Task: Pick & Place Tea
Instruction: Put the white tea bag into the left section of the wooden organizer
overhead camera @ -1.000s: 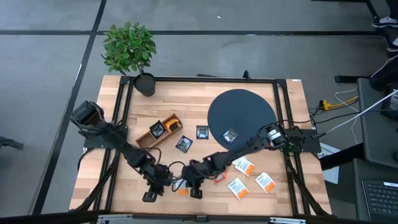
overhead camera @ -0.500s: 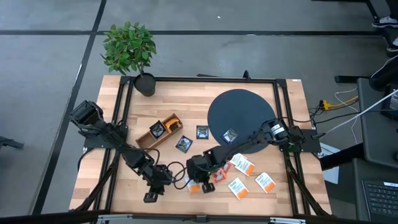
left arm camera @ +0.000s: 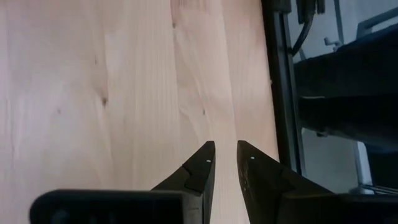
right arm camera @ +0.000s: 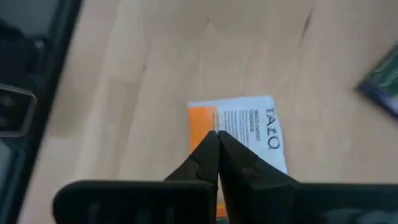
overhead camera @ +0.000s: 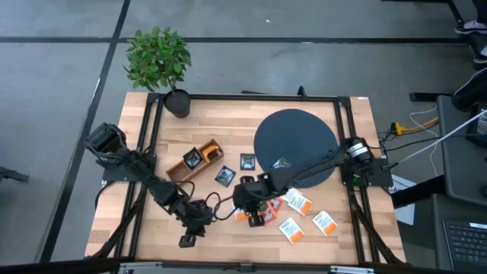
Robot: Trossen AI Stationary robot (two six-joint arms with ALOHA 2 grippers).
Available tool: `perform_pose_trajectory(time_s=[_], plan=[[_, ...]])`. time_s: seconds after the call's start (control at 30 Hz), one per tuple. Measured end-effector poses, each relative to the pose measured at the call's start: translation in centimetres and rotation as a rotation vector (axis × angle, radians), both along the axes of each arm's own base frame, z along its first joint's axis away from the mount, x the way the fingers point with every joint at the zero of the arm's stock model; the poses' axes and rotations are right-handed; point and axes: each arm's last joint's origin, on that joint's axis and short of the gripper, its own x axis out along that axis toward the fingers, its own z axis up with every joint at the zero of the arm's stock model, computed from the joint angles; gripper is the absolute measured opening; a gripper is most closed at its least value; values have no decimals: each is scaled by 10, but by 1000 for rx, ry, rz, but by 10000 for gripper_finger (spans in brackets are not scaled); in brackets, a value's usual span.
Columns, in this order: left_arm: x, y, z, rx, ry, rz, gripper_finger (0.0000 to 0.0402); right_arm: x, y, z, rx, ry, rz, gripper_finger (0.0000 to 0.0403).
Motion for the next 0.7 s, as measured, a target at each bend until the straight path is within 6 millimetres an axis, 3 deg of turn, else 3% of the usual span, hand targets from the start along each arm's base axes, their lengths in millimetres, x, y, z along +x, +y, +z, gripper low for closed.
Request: perform_pose_trajectory(time_s=[0.13,0.3,0.57,0.7], plan=[[5,2,2,23,-58,48,63,-8,5,23,106,0,-151,12],[18,20,3,46,-86,154,63,-15,20,24,266,91,-432,12],[41,54,6,115,-180,216,63,-46,67,8,335,155,-740,12],[48,69,5,167,-204,210,63,-57,79,-5,392,144,-884,12]])
